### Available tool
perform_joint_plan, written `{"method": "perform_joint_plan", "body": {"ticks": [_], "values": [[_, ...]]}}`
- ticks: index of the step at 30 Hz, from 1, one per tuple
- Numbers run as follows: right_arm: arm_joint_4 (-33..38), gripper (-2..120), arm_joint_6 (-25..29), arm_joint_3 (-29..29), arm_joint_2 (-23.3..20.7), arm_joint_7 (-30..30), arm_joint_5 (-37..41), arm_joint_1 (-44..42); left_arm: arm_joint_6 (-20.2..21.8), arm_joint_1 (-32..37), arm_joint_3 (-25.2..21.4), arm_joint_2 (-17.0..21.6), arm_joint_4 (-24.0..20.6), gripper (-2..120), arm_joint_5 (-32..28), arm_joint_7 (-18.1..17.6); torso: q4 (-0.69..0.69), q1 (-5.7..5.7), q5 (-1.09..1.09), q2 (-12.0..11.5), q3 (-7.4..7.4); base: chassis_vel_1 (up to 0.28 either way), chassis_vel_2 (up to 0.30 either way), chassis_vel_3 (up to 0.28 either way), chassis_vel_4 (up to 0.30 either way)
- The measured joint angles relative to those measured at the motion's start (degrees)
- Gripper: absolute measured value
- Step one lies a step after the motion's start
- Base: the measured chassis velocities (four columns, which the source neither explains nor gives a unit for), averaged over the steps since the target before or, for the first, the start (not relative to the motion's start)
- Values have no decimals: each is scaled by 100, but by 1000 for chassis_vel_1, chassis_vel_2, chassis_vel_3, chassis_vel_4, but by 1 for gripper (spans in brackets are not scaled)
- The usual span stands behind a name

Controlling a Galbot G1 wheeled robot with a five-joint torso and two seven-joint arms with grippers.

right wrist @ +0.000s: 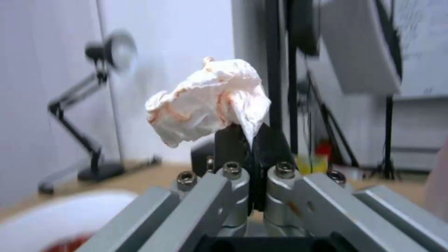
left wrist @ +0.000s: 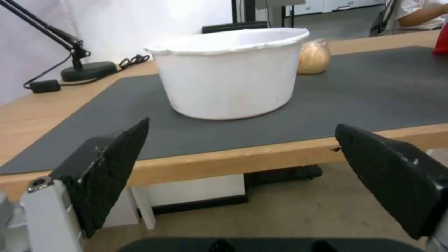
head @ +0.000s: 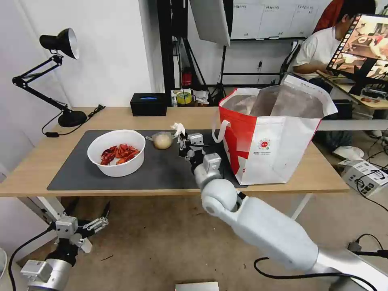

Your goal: Pick up the trash from the table and place it into the takeout bag.

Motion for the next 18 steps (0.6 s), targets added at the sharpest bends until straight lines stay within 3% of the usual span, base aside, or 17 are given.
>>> {"method": "perform_joint_plan", "body": {"ticks": [9,18], "values": [[511,0,241,852,-358,80,-4,36,-7,-35,24,-34,-51,100,42,2,0,0,0,0,0,0,0,0,0],[562,0,-74,1512,-768,484,314,7,-9,-4,66,-59,-123,100,97,6,0,0,0,0,0,0,0,0,0]]}}
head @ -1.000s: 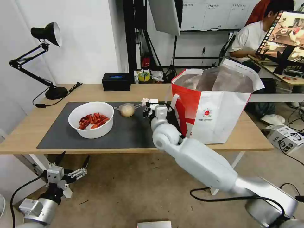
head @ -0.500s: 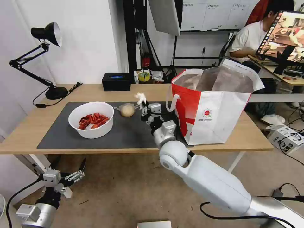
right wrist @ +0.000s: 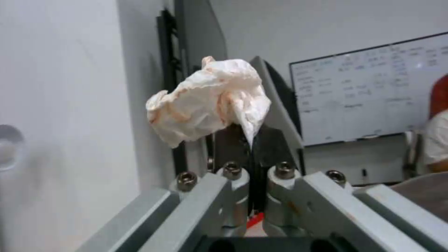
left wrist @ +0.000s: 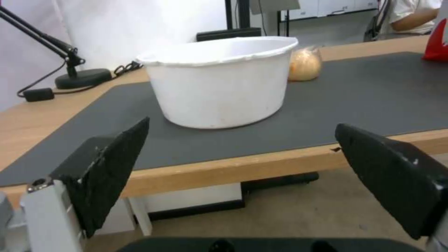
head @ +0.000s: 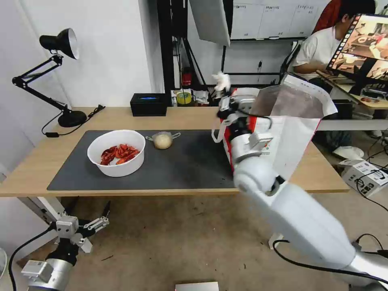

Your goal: Pick up the trash from the table and place it into the takeout bag.

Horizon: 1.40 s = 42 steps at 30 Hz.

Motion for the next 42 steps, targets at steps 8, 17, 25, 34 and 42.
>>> {"method": "perform_joint_plan", "body": {"ticks": [8,17,25,34,42], "values": [[142,0,-688,271,-405,449,219,-50,0,62,30,-37,-89,100,74,7,0,0,0,0,0,0,0,0,0],[431,25,-1548,410,-808,736,386,-188,0,132,61,-60,-298,100,80,17,0,0,-1,0,0,0,0,0,0],[532,53,-1789,418,-1164,786,738,29,-1,172,71,-49,-372,100,85,23,0,0,-2,0,0,0,0,0,0],[611,89,-1878,400,-1257,774,922,-16,-3,196,53,-28,-390,100,82,28,0,0,-1,0,0,0,0,0,0],[636,100,-1882,397,-1276,762,963,-24,-5,189,56,-34,-390,100,87,28,0,0,-2,0,0,0,0,0,0]]}}
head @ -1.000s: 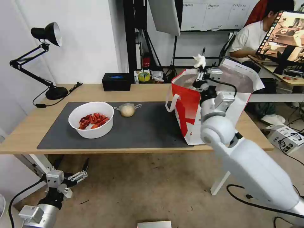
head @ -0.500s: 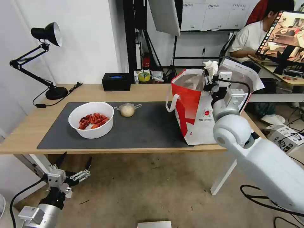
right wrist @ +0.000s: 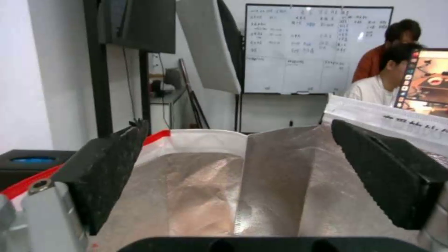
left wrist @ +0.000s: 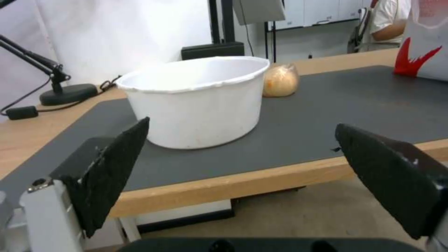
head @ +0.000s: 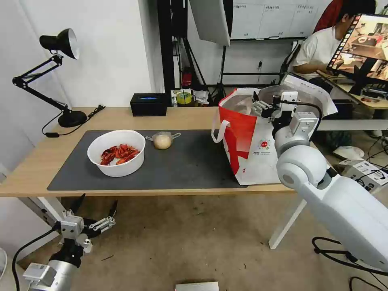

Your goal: Pick up the trash from the table and place it into the takeout bag.

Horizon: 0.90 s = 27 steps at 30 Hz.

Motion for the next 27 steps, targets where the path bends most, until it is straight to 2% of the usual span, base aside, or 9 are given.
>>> {"method": "perform_joint_plan", "body": {"ticks": [7,10,12,14,15,17,18,20,27], "values": [[63,100,137,0,-11,-116,139,5,-1,-18,3,-9,-8,100,3,3,0,0,0,0,0,0,0,0,0],[205,100,444,-47,2,-451,275,19,-1,-17,-63,-2,-44,100,-18,4,0,0,0,0,0,0,0,0,0],[395,100,741,-134,7,-958,374,-62,-4,1,-119,-10,-66,100,-36,3,1,0,-1,0,0,0,0,0,0],[656,100,847,-182,-22,-1331,417,-281,-10,19,-143,-34,-87,100,-37,2,1,0,0,0,0,0,0,0,0],[656,100,847,-182,-22,-1331,417,-281,-10,19,-143,-34,-87,100,-37,2,1,0,0,0,0,0,0,0,0],[1098,100,884,-128,-130,-1653,305,-906,-23,30,-149,-58,-106,100,-32,1,1,0,0,0,0,0,0,0,0],[1098,100,884,-128,-130,-1653,305,-906,-23,30,-149,-58,-106,100,-32,1,1,0,0,0,0,0,0,0,0],[1376,100,918,-21,-257,-1791,-5,-1487,-39,28,-152,-102,-108,100,-19,0,-2,0,-1,0,0,0,0,0,0],[1596,100,1096,334,-265,-1971,-638,-2542,-140,103,-252,-248,-105,100,11,10,1,0,1,0,0,0,0,0,0]]}}
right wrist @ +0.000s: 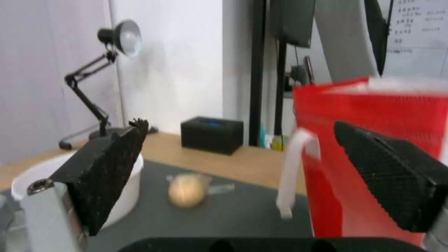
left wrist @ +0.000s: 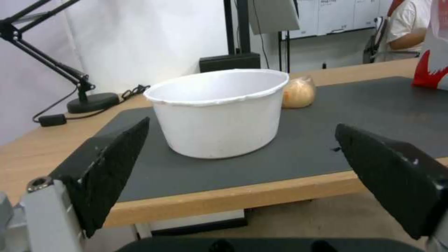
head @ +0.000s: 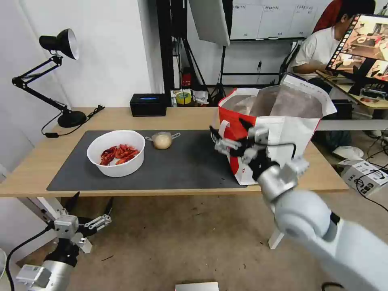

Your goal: Pick up the trash from the table and place it into the takeout bag.

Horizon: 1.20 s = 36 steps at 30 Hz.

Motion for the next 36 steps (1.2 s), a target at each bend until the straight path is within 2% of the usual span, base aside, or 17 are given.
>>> {"method": "perform_joint_plan", "body": {"ticks": [2,3,6,11,14,22,36], "values": [[13,100,198,268,45,-120,-337,-728,-17,-1,-3,3,70,100,1,9,-2,0,0,0,1,0,0,0,0],[13,100,198,268,45,-120,-337,-728,-17,-1,-3,3,70,100,1,9,-2,0,0,0,1,0,0,0,0],[-57,100,538,578,224,-268,-812,-1617,-66,-1,-26,25,132,100,-3,11,-2,-1,0,-1,0,0,0,0,0],[-128,100,729,683,433,-361,-1238,-2140,-91,1,-29,32,154,100,-6,16,-1,-1,-1,0,0,0,0,0,0],[-405,100,1166,656,878,-479,-1948,-2855,-101,1,-28,21,187,100,-9,27,-2,-1,-1,0,0,0,0,0,0],[-1002,100,1526,590,1274,-524,-2379,-3075,-108,58,-34,0,221,100,5,161,-1,-1,-1,-1,0,0,0,0,0],[-1114,100,1531,554,1314,-492,-2353,-3053,-133,91,-41,19,264,100,31,177,-1,0,-1,-1,1,0,0,0,0]]}}
